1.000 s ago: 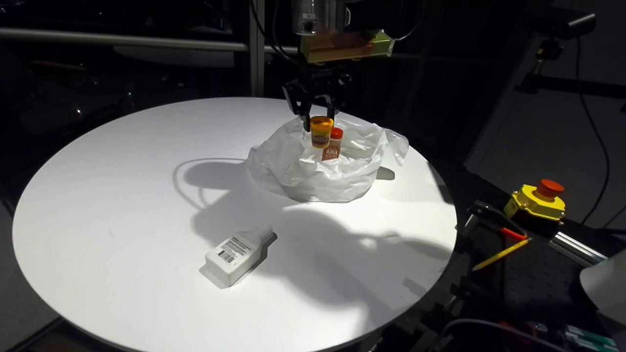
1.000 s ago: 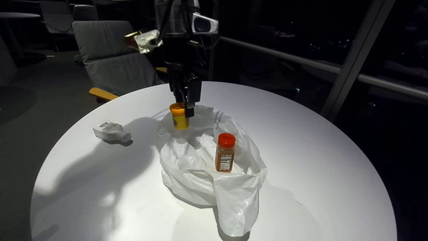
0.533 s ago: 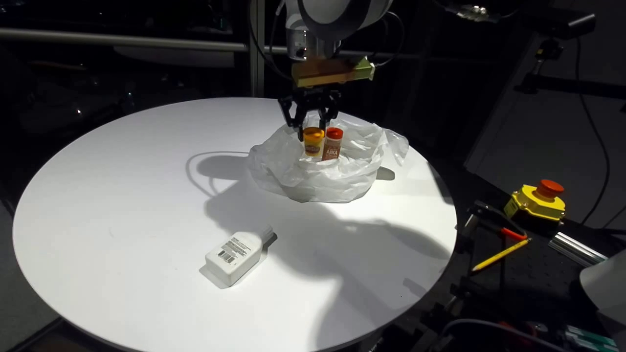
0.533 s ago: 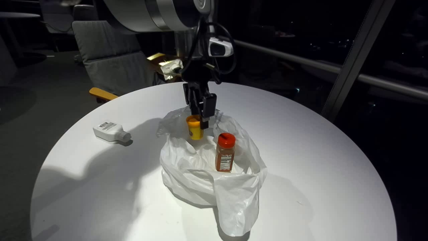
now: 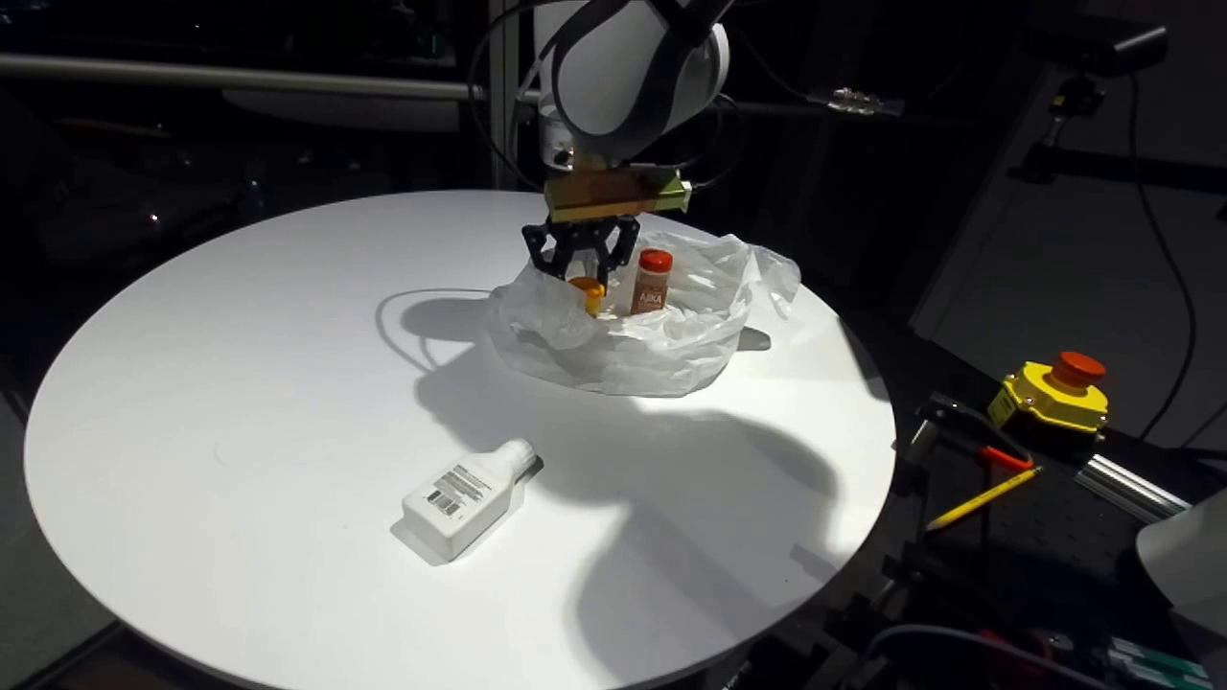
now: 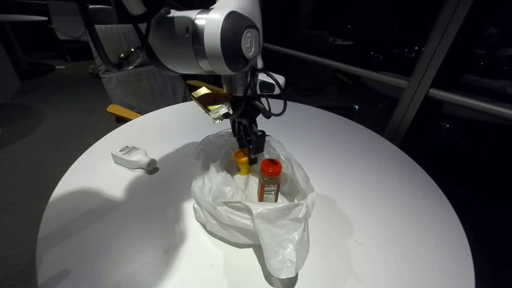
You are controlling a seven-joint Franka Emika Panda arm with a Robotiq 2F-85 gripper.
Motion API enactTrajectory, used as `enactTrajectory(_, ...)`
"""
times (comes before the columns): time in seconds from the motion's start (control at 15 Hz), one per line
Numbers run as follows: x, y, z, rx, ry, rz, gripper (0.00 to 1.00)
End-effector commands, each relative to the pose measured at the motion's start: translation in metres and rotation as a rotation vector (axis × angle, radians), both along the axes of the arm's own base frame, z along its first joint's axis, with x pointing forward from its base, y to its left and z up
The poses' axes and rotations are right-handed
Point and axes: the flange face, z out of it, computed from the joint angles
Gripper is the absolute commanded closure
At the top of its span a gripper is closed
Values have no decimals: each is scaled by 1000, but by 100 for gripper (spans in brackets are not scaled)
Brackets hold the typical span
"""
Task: Put the containers in the plastic bag, pull the plastic bag upwards
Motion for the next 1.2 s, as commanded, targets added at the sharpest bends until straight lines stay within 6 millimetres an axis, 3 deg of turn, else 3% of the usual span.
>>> enactTrajectory(0.0,4,-6,18,43,-38,13,22)
enactTrajectory(0.2,-7,-18,54,73,-51,44,1)
enactTrajectory(0.33,-20,-19,84,118,-18,91,0)
enactTrajectory(0.53,-45,-4,128,193,56,174,0)
enactTrajectory(0.73,-74,18,156,252,122,189,1)
enactTrajectory(0.93,-98,51,146,348,161,129,0)
enactTrajectory(1.13,-114,90,112,481,138,4,0)
